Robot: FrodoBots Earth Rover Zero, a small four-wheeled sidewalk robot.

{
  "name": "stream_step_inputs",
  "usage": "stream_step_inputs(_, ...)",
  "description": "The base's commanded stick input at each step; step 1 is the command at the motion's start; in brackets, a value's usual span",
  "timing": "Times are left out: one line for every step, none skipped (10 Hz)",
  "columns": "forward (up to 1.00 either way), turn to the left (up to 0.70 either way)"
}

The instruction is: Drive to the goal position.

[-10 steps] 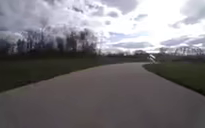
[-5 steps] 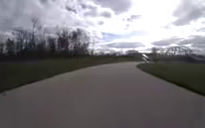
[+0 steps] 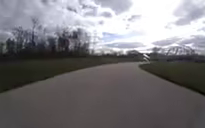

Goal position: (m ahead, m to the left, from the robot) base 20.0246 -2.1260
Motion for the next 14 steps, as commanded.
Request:
stream_step_inputs(0.98, 0.00)
stream_step_inputs(0.98, 0.00)
stream_step_inputs(0.98, 0.00)
stream_step_inputs(0.98, 0.00)
stream_step_inputs(0.98, 0.00)
stream_step_inputs(0.98, 0.00)
stream_step_inputs(0.98, 0.00)
stream_step_inputs(0.98, -0.02)
stream_step_inputs(0.98, -0.23)
stream_step_inputs(0.98, -0.39)
stream_step_inputs(0.98, -0.39)
stream_step_inputs(0.98, -0.39)
stream_step_inputs(0.98, -0.39)
stream_step_inputs(0.98, -0.39)
